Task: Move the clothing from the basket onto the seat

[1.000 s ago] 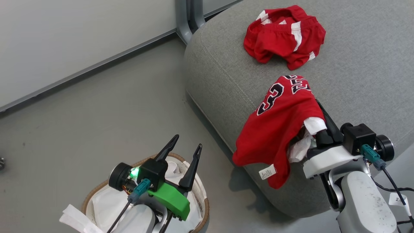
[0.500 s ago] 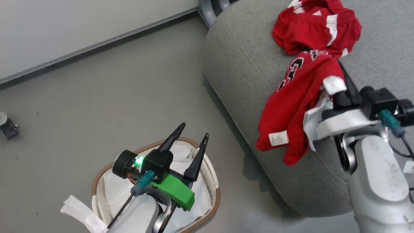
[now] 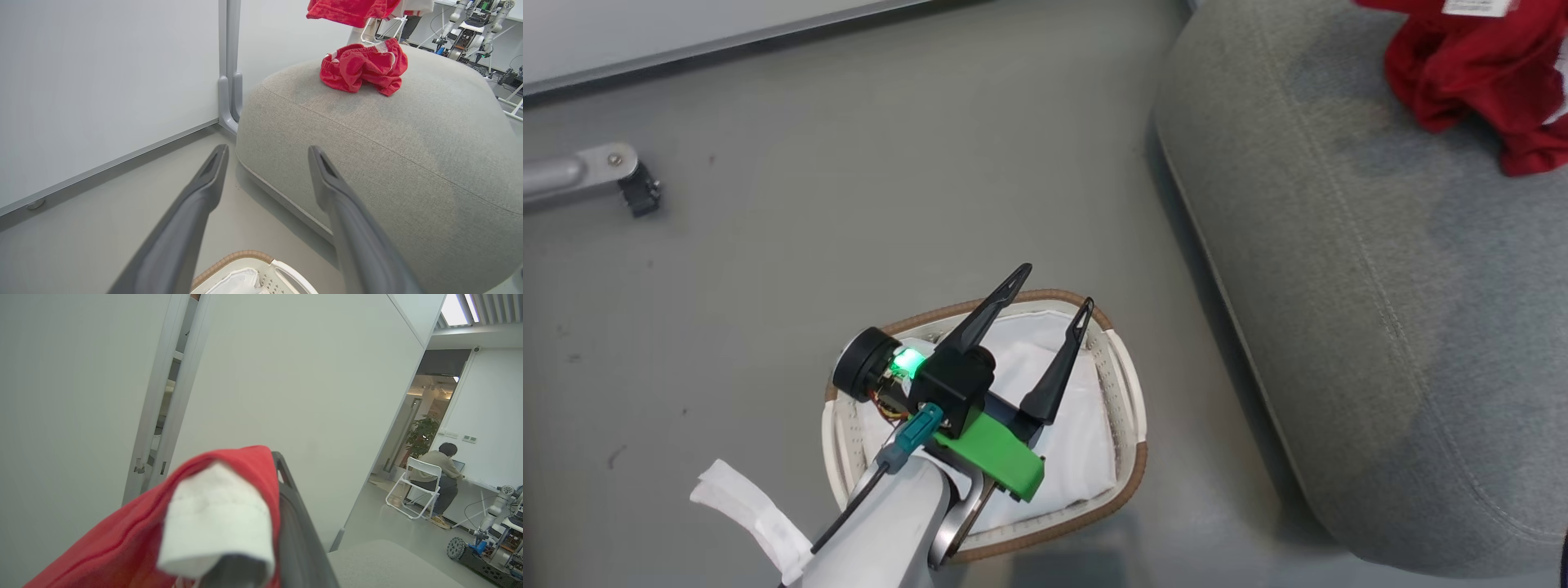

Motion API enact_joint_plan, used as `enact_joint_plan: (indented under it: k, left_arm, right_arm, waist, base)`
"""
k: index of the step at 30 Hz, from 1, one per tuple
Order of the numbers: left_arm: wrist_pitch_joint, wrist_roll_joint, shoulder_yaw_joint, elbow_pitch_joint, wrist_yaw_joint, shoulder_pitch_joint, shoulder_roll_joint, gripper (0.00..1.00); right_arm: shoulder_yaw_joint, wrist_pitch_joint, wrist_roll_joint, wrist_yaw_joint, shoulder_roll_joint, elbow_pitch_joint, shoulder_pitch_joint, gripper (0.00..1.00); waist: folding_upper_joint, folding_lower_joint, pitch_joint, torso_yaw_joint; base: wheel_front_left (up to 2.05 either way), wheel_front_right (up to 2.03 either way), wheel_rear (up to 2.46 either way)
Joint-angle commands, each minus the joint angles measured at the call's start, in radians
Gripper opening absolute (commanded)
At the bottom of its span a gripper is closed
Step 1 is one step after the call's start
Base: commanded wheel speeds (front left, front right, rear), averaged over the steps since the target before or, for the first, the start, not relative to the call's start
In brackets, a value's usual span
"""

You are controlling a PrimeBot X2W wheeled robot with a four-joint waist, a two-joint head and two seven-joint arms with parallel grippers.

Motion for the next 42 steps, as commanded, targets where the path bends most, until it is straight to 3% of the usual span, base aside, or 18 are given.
enact_joint_plan:
  k: [1,4,8,14,20,21,22,24,25,33,42]
  left_arm:
    - [0.0,0.004,-0.006,-0.009,-0.003,-0.025,-0.004,1.0]
    - [0.0,0.008,-0.011,-0.018,-0.003,-0.042,-0.006,1.0]
    - [0.0,0.018,-0.007,-0.026,-0.003,-0.06,-0.007,1.0]
    - [0.0,0.03,0.007,-0.025,-0.003,-0.064,0.005,1.0]
    - [0.0,0.039,0.011,-0.019,-0.003,-0.064,0.026,1.0]
    - [0.0,0.04,0.012,-0.019,-0.003,-0.065,0.028,1.0]
    - [0.0,0.041,0.015,-0.021,-0.003,-0.066,0.03,1.0]
    - [0.0,0.037,0.02,-0.026,-0.003,-0.068,0.032,1.0]
    - [0.0,0.035,0.023,-0.028,-0.003,-0.067,0.032,1.0]
    - [0.0,0.01,0.069,-0.045,-0.003,-0.037,0.013,1.0]
    - [0.0,-0.021,0.192,-0.072,0.002,0.008,-0.031,1.0]
  right_arm:
    - [-0.036,0.0,-0.017,-0.002,-0.032,0.018,-0.019,0.0]
    - [-0.117,0.0,-0.044,-0.001,-0.085,0.072,-0.021,0.0]
    - [-0.218,0.0,-0.097,-0.001,-0.101,0.147,0.028,0.0]
    - [-0.307,0.0,-0.123,-0.002,-0.023,0.197,0.096,0.0]
    - [-0.287,0.0,-0.135,-0.001,0.053,0.197,0.13,0.0]
    - [-0.28,0.0,-0.133,-0.001,0.062,0.193,0.134,0.05]
    - [-0.271,0.0,-0.128,-0.001,0.069,0.187,0.137,0.31]
    - [-0.245,0.0,-0.12,-0.001,0.081,0.173,0.147,0.67]
    - [-0.235,0.0,-0.116,-0.001,0.087,0.168,0.154,1.0]
    - [-0.136,0.0,-0.065,-0.002,0.125,0.089,0.244,1.0]
    - [-0.022,0.0,-0.014,-0.001,0.138,0.013,0.342,1.0]
  waist:
    - [-0.0001,-0.0001,0.095,0.099]
    - [-0.0001,-0.0001,0.135,0.127]
    - [-0.0001,-0.0001,0.185,0.141]
    - [-0.0001,-0.0001,0.222,0.112]
    - [-0.0001,-0.0001,0.22,0.063]
    - [-0.0001,-0.0001,0.218,0.056]
    - [-0.0001,-0.0001,0.216,0.048]
    - [-0.0001,-0.0001,0.208,0.033]
    - [-0.0001,-0.0001,0.205,0.027]
    - [-0.0001,-0.0001,0.144,-0.011]
    - [-0.0001,-0.0001,0.025,-0.018]
  base:
    - [0.0,0.0,0.0]
    - [0.0,0.0,0.0]
    - [0.0,0.0,0.0]
    - [0.0,0.0,0.0]
    - [0.0,0.0,0.0]
    - [0.0,0.0,0.0]
    - [0.0,0.0,0.0]
    - [0.0,0.0,0.0]
    - [0.0,0.0,0.0]
    - [0.0,0.0,0.0]
    - [0.0,0.0,0.0]
